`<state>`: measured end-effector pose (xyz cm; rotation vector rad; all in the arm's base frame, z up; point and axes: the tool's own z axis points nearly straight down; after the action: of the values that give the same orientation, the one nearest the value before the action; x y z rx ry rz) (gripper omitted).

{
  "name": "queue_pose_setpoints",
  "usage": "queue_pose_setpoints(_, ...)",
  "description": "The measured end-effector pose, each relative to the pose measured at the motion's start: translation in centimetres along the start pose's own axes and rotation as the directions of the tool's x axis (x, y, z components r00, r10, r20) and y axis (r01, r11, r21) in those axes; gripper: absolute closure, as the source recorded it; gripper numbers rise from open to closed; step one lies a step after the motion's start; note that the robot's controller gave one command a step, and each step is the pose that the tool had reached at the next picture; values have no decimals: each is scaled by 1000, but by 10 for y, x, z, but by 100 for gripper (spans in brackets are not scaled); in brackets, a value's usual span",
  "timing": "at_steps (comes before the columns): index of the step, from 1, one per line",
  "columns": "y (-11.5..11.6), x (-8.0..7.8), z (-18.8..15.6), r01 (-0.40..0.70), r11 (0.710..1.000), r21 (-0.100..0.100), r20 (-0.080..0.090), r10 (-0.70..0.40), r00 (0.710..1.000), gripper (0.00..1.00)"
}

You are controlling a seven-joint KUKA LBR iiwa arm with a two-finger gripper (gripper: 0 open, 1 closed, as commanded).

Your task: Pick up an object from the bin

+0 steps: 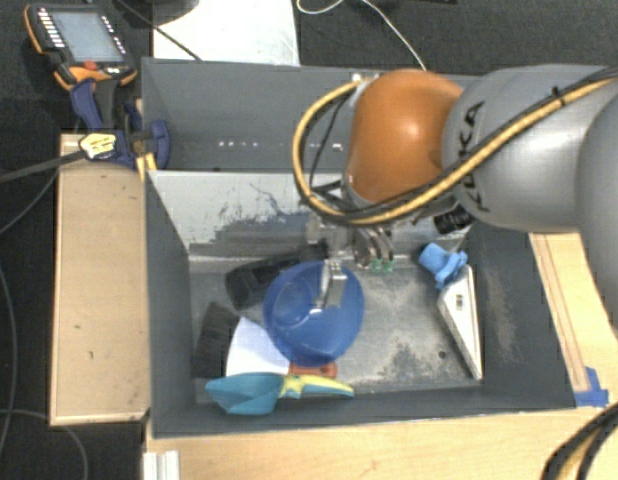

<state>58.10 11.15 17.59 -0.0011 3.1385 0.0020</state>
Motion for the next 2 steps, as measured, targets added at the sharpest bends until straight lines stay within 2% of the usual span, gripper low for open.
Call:
queue_pose_setpoints(1, -14, 0, 82, 150, 989, -1, -1, -150, 989, 0)
queue_pose_setpoints(2, -11, -1, 76, 123, 992, -4, 6, -123, 992, 100)
